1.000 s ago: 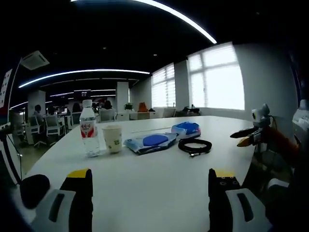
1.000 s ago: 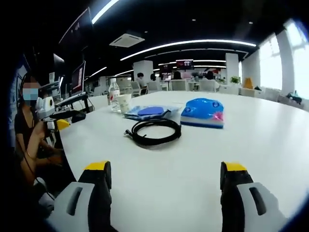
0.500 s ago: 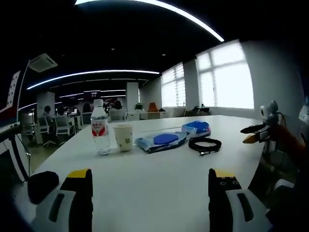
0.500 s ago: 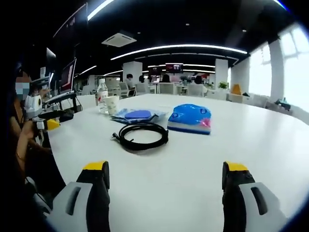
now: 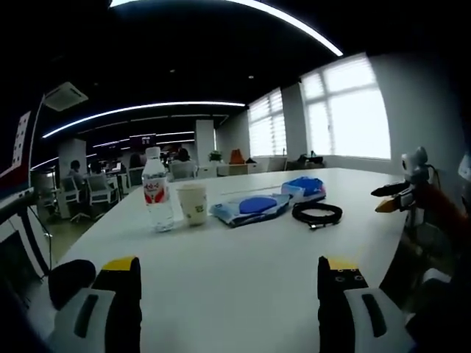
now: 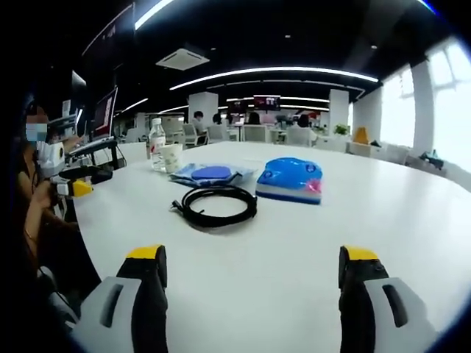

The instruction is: Arrange the tabletop items into an orderly group along one side of the table until the central work area is clear of visible clutter.

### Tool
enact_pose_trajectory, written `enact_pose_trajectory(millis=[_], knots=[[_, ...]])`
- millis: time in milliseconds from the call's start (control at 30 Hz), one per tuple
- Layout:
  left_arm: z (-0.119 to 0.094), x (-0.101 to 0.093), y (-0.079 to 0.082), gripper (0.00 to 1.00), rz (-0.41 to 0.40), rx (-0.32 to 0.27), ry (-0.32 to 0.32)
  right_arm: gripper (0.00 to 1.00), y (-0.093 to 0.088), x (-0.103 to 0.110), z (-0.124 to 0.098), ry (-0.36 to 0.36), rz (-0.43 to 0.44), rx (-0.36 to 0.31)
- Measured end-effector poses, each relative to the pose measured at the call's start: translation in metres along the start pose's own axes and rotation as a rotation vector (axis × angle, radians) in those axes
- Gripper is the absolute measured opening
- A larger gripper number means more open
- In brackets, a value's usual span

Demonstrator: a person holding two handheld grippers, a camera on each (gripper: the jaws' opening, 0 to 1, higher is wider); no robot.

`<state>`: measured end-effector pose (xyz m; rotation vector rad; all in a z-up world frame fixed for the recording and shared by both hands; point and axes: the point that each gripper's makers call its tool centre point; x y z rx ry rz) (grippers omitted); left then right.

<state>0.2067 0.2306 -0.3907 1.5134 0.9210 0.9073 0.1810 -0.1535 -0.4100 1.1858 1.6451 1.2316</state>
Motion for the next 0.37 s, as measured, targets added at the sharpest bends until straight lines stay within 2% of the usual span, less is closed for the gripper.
enact_pose_trajectory(millis=[167,367], knots=[[-0.0005,0.0019,-0.002,1.0,0.026,0.014,0.009,0.95,-0.0038,0.0001,0.0003,0.0,-0.011,0.016],[-0.0008,0.0015,0.0032,1.0,-0.01,-0.014,-0.001,0.94,-0.005,0.0003,0.001,0.0,-0.008,0.02]])
Point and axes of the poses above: the point that each gripper's makers call its tool centre point, and the gripper's own axes: z roughly forward along the fingers, x roughly to its left, y roughly out of its top, and after that the axes turned 4 degrees about -x, right-handed
